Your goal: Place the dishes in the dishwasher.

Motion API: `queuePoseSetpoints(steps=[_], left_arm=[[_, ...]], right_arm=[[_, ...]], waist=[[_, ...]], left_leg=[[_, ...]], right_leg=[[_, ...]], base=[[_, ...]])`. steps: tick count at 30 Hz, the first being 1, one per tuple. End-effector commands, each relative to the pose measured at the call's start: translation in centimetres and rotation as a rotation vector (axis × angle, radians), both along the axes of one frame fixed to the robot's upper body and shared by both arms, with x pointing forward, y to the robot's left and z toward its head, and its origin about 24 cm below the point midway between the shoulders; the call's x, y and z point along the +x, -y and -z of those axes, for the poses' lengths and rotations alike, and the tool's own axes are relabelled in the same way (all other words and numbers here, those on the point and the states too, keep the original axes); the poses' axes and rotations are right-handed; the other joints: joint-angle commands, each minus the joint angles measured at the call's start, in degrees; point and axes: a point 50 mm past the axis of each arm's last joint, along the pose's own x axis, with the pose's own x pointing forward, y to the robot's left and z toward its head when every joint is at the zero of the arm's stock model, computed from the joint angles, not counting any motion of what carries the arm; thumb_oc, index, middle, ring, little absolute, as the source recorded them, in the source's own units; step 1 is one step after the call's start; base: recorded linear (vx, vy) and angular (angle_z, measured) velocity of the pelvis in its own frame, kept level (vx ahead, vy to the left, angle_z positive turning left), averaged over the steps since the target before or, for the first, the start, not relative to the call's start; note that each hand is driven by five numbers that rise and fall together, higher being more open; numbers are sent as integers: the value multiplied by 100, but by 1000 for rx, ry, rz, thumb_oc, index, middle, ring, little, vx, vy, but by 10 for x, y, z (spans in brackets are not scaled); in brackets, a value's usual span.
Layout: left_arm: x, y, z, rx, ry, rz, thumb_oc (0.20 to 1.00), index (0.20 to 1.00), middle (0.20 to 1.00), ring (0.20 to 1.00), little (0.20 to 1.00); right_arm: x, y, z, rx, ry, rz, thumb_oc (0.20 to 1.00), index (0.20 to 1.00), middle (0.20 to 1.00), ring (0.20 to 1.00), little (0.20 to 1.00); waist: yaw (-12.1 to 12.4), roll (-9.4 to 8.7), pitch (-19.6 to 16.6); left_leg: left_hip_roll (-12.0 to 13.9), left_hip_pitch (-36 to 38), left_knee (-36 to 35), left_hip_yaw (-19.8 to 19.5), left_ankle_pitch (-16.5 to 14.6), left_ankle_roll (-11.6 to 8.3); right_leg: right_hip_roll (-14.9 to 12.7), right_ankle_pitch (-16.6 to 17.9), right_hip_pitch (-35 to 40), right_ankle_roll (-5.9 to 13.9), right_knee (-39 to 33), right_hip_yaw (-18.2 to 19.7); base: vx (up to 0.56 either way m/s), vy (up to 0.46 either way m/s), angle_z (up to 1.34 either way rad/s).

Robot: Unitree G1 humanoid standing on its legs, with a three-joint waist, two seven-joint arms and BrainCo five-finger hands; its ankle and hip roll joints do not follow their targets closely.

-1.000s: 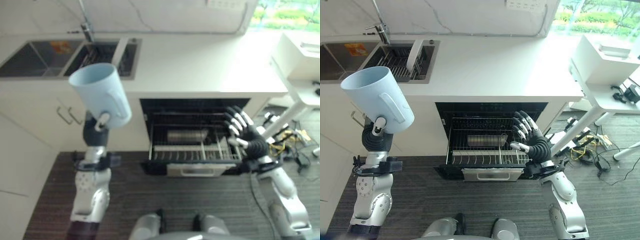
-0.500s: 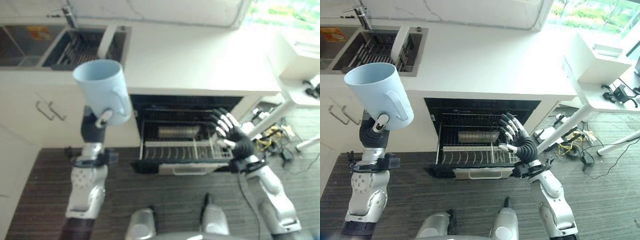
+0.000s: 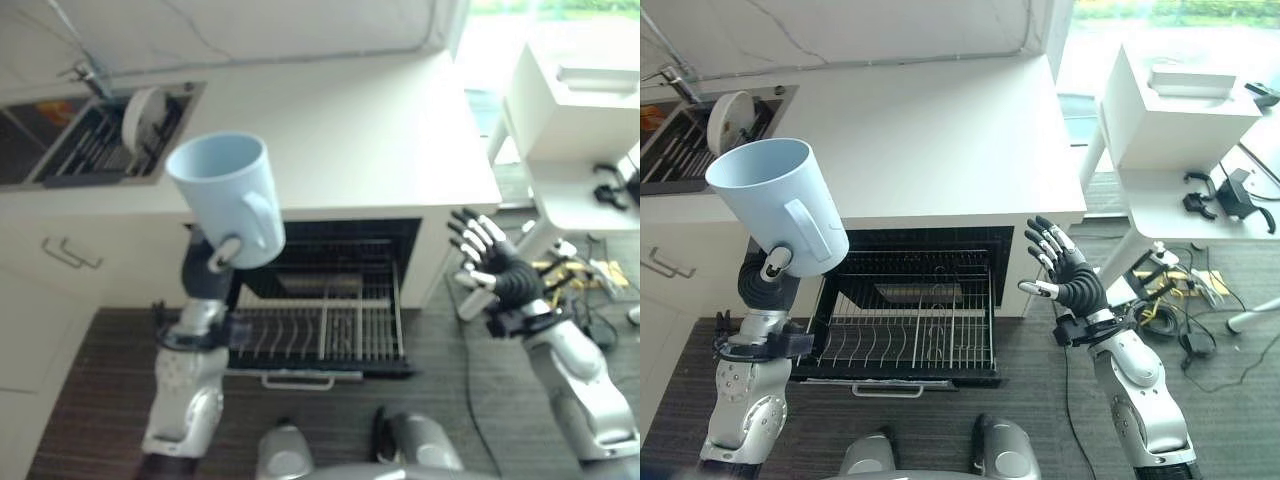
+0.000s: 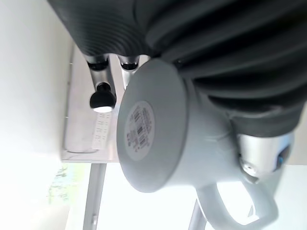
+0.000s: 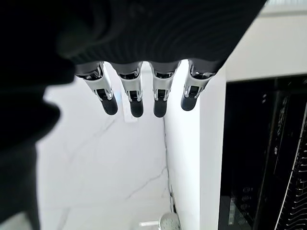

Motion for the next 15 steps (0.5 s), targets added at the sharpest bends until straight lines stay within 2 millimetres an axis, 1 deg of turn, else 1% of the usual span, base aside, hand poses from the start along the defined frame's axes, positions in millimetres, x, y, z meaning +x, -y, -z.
queuePoseSetpoints(steps=[1, 2, 4, 7, 11, 12, 14, 15], left_arm=[[-1, 1, -22, 100, 158, -49, 200, 200, 200, 200, 200], [2, 2, -22, 124, 159, -44, 200, 200, 200, 200, 200], [4, 4, -23, 135, 165, -43, 200, 200, 200, 200, 200], [9, 6, -27, 213, 194, -80, 200, 200, 200, 200, 200], [19, 11, -24, 282, 163, -114, 200, 200, 200, 200, 200], [20, 12, -25, 301, 185, -151, 200, 200, 200, 200, 200], [23, 13, -23, 330, 175, -199, 200, 200, 200, 200, 200], [25, 16, -21, 360, 195, -257, 200, 200, 200, 200, 200]], right_arm=[[-5, -9, -25, 95, 150, -66, 1000, 1000, 1000, 1000, 1000], [-5, -10, -26, 92, 155, -70, 1000, 1000, 1000, 1000, 1000], [-4, -12, -25, 86, 158, -72, 1000, 1000, 1000, 1000, 1000], [0, -16, -29, 114, 171, -93, 1000, 1000, 1000, 1000, 1000], [3, -23, -35, 135, 214, -95, 1000, 1000, 1000, 1000, 1000], [4, -24, -39, 141, 230, -89, 1000, 1000, 1000, 1000, 1000], [6, -24, -43, 157, 238, -69, 1000, 1000, 1000, 1000, 1000], [9, -25, -45, 162, 240, -56, 1000, 1000, 1000, 1000, 1000]], waist=[[-116, -14, -255], [-134, 0, -301], [-136, 0, -317], [-121, -44, -345], [-120, -83, -370], [-118, -102, -374], [-106, -134, -394], [-86, -168, -406]], left_leg=[[-218, 488, 36, -26, -671, 163], [-194, 522, 36, 34, -710, 153], [-216, 568, 36, 30, -744, 162], [-290, 696, 36, 60, -845, 224], [-308, 789, 36, 128, -972, 302], [-335, 815, 36, 117, -1017, 337], [-345, 852, 36, 146, -1044, 373], [-354, 887, 36, 177, -1066, 404]], right_leg=[[-627, 175, 230, 949, -657, 431], [-660, 151, 276, 962, -657, 372], [-689, 154, 312, 978, -657, 360], [-772, 202, 385, 1063, -657, 374], [-864, 282, 433, 1173, -657, 325], [-879, 302, 431, 1198, -657, 345], [-887, 312, 438, 1216, -657, 389], [-888, 312, 458, 1224, -657, 418]], base=[[81, 183, -48], [90, 180, -35], [77, 122, -1], [85, 97, 5], [61, 69, 5], [44, 46, 0], [54, 38, -11], [60, 16, -13]])
